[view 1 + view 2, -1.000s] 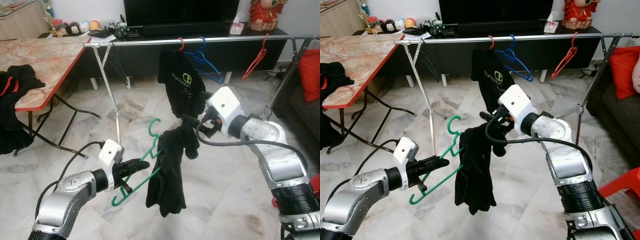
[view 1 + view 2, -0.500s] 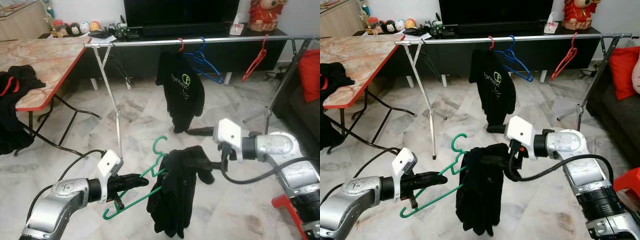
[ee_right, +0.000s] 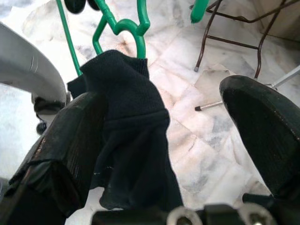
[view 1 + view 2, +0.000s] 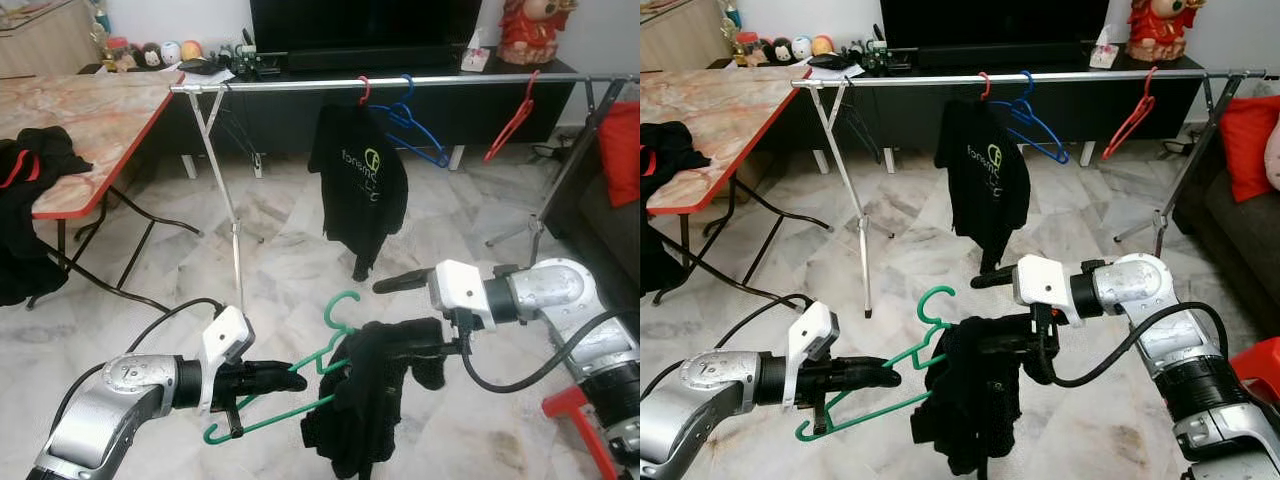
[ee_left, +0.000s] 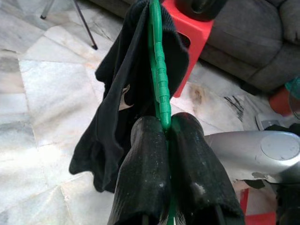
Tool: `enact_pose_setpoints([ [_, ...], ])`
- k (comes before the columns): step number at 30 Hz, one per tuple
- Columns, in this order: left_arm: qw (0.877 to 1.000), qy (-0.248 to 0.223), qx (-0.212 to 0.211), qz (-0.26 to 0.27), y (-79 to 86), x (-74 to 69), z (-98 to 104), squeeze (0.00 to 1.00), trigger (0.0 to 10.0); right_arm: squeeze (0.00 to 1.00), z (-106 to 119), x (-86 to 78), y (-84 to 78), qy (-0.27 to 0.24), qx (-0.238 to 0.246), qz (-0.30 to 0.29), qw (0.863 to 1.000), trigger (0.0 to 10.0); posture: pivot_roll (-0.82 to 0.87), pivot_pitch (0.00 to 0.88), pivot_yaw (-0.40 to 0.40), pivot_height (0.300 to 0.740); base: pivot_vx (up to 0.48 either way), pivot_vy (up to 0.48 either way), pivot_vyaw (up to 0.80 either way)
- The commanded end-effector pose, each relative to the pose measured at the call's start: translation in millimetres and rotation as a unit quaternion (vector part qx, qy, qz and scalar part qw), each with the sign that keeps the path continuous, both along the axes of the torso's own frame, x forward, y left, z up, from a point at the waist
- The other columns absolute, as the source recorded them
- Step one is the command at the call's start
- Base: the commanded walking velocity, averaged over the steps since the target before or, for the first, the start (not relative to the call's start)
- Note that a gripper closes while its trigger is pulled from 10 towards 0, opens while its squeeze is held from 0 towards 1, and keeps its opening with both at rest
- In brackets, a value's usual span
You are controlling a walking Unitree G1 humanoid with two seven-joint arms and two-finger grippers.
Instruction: Hang hanger
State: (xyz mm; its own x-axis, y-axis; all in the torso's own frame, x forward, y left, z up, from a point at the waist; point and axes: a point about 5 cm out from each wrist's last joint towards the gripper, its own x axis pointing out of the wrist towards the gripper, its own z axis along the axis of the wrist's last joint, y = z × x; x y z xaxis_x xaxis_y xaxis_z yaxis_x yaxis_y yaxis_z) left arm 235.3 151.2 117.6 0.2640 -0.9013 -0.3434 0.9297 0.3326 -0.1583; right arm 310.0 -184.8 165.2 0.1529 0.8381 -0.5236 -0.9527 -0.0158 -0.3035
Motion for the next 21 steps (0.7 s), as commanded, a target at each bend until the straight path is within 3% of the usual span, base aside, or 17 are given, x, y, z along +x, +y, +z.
enact_pose_setpoints([
  [1, 0.999, -0.026, -0.008, -0.02, -2.9, 0.5, 11.0, 0.0, 10.0, 0.0, 3.8, 1.9, 0.0, -0.011, -0.018, 0.017, 1.0, 10.0, -0.12, 0.0, 0.014, 0.74, 0.0, 0.0, 0.0],
  [21, 0.999, -0.028, -0.007, -0.027, -3.8, -0.4, 11.7, 0.0, 10.0, 0.0, -0.7, 4.2, -2.0, -0.008, -0.029, 0.015, 0.999, 10.0, -0.12, 0.0, 0.012, 0.74, 0.0, 0.0, 0.0],
])
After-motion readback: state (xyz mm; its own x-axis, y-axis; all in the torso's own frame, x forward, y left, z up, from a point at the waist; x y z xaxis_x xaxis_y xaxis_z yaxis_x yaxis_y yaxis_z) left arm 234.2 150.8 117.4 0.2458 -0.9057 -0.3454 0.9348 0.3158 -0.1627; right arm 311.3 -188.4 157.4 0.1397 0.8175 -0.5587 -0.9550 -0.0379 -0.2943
